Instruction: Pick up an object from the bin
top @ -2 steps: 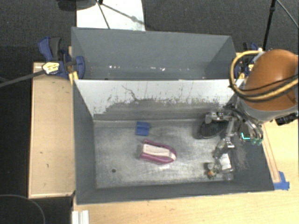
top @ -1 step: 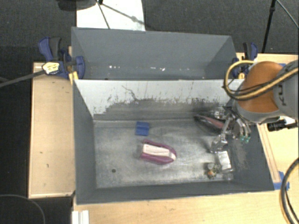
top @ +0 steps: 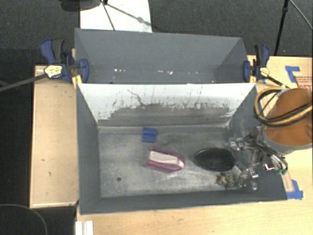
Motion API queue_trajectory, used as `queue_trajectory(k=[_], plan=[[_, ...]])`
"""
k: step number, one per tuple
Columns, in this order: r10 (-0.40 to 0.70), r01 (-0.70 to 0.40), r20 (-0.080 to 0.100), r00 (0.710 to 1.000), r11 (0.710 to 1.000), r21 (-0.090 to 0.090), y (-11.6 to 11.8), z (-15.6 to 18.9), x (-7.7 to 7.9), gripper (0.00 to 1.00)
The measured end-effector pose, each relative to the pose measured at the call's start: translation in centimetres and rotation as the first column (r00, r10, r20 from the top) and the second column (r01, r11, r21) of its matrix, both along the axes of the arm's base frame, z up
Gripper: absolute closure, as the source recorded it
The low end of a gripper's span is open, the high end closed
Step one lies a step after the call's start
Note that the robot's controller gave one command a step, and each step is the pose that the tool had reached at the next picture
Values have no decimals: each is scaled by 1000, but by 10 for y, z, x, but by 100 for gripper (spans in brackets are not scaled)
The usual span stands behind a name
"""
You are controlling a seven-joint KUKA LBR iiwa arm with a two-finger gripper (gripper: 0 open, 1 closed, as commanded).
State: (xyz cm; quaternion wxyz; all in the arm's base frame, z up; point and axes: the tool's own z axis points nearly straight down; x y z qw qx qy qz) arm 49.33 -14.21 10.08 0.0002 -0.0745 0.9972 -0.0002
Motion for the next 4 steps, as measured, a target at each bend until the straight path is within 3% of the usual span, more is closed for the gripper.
queue_trajectory(k=[1, 2, 3, 4], plan=[[205, -205, -4, 979, 979, 12, 5, -1, 9, 0], [529, -530, 26, 848, 848, 2, 10, -27, -7, 0], [97, -97, 3, 995, 995, 1, 135, -30, 6, 0], [98, -98, -2, 995, 995, 0, 132, -29, 5, 100]])
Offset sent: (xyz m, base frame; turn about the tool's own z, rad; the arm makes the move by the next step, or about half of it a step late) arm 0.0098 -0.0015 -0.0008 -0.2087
